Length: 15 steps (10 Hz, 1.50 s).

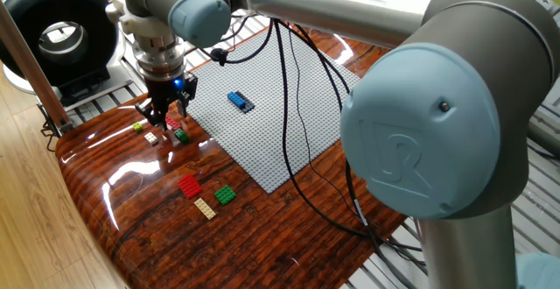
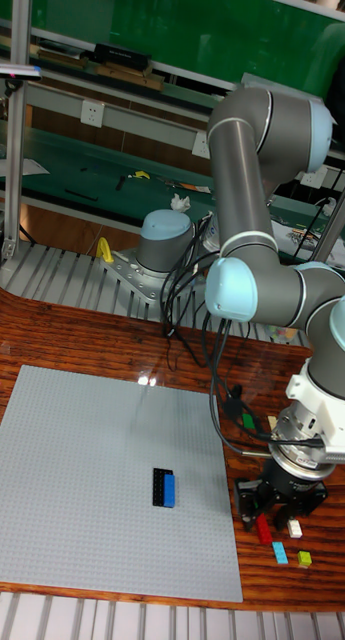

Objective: Build with small Lego blocks

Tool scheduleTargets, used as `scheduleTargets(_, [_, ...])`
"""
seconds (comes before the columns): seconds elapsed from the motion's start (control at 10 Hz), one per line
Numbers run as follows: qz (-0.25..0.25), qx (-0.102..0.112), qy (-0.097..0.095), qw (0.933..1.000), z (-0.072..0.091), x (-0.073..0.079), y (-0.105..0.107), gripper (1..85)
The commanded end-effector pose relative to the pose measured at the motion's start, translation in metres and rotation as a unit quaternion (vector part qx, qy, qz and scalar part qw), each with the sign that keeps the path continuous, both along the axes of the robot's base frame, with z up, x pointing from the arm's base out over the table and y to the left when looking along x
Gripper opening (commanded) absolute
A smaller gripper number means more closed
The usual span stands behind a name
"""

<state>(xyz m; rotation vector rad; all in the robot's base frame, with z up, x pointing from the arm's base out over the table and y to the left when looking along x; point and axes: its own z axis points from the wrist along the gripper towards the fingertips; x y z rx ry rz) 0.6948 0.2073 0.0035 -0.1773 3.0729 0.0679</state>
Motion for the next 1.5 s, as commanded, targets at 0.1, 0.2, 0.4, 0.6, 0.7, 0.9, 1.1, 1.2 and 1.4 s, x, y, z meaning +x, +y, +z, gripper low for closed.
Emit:
scheduleTargets(0.1, [-0.013,-0.009,0.0,0.9999,-0.001,0.001,-0.002,13.7])
scheduleTargets(0.2, [-0.013,-0.008,0.0,0.9999,0.001,0.0,-0.002,1.0])
scheduleTargets(0.4, [-0.008,-0.004,-0.001,1.0,0.006,0.0,0.0,1.0])
scheduleTargets(0.6, [0.002,0.002,0.004,1.0,0.021,-0.003,-0.009,1.0])
scheduleTargets(0.7, [0.01,0.004,0.004,0.9999,0.027,-0.008,-0.015,1.0])
scheduleTargets(0.9, [0.004,-0.005,-0.002,1.0,0.031,-0.012,-0.022,1.0])
scheduleTargets(1.1, [-0.033,-0.016,-0.015,0.9992,0.032,-0.005,-0.028,1.0])
scheduleTargets(1.2, [-0.048,-0.025,-0.017,0.9984,0.032,-0.004,-0.034,1.0])
scheduleTargets(1.4, [-0.046,-0.022,-0.007,0.9987,0.031,-0.009,-0.032,1.0])
